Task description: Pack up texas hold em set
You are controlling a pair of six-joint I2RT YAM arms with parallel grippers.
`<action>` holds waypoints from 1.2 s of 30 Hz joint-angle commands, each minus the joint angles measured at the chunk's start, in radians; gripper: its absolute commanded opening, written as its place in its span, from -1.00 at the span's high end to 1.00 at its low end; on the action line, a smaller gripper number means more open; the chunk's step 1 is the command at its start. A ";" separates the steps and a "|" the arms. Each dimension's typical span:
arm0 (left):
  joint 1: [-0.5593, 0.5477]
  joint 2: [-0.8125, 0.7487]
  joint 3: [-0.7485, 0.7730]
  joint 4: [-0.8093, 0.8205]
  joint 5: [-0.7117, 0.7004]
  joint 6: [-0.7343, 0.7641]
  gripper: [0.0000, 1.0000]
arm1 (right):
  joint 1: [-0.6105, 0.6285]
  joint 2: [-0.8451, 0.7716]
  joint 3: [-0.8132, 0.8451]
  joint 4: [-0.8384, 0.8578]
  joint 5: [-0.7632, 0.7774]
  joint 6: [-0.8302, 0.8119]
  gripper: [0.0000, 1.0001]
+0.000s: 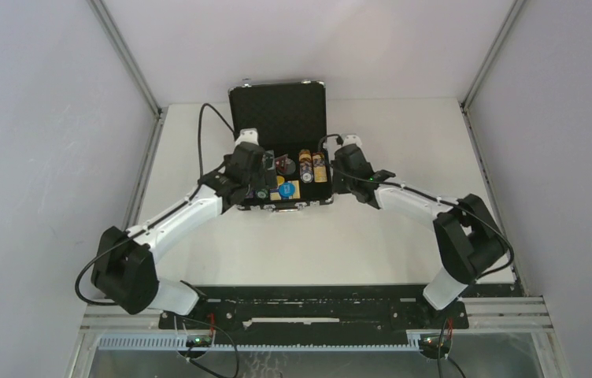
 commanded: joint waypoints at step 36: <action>0.017 -0.041 -0.217 0.140 0.044 -0.011 -0.72 | -0.021 0.367 0.428 -0.098 -0.083 -0.027 0.96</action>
